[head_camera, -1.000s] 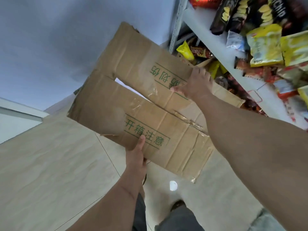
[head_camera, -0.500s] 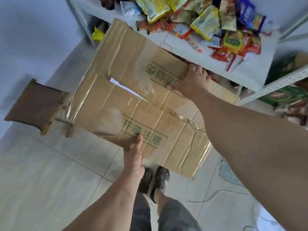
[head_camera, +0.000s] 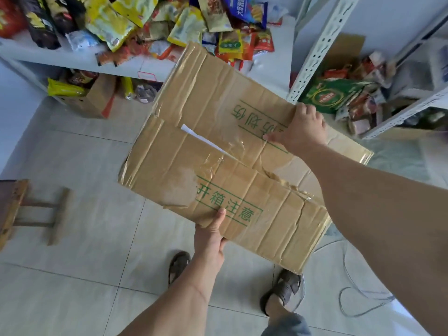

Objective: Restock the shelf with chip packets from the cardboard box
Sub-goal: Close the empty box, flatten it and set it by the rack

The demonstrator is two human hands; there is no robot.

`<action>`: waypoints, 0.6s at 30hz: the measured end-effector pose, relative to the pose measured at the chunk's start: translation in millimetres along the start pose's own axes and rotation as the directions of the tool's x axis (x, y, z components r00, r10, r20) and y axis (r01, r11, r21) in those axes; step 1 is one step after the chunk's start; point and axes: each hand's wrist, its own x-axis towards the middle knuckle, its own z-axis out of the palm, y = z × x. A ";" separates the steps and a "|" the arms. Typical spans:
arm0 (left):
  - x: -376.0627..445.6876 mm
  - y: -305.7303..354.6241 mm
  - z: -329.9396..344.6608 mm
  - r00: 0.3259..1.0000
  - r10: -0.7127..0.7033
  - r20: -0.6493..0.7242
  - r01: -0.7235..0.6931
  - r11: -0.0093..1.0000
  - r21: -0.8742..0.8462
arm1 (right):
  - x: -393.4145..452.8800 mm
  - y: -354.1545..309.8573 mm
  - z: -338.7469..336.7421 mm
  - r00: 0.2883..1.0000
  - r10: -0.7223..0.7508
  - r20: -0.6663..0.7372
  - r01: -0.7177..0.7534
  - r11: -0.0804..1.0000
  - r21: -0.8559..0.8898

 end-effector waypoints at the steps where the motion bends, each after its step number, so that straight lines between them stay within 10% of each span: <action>1: -5.3 -15.1 16.9 1.000 0.002 0.002 -0.002 1.000 -0.001 | 3.6 22.4 -6.2 1.000 0.000 0.004 0.000 1.000 0.004; 18: -0.8 -182.3 271.0 0.994 -0.066 -0.088 0.075 0.991 0.108 | 141.1 281.9 -55.3 0.998 0.000 0.056 0.002 0.999 -0.046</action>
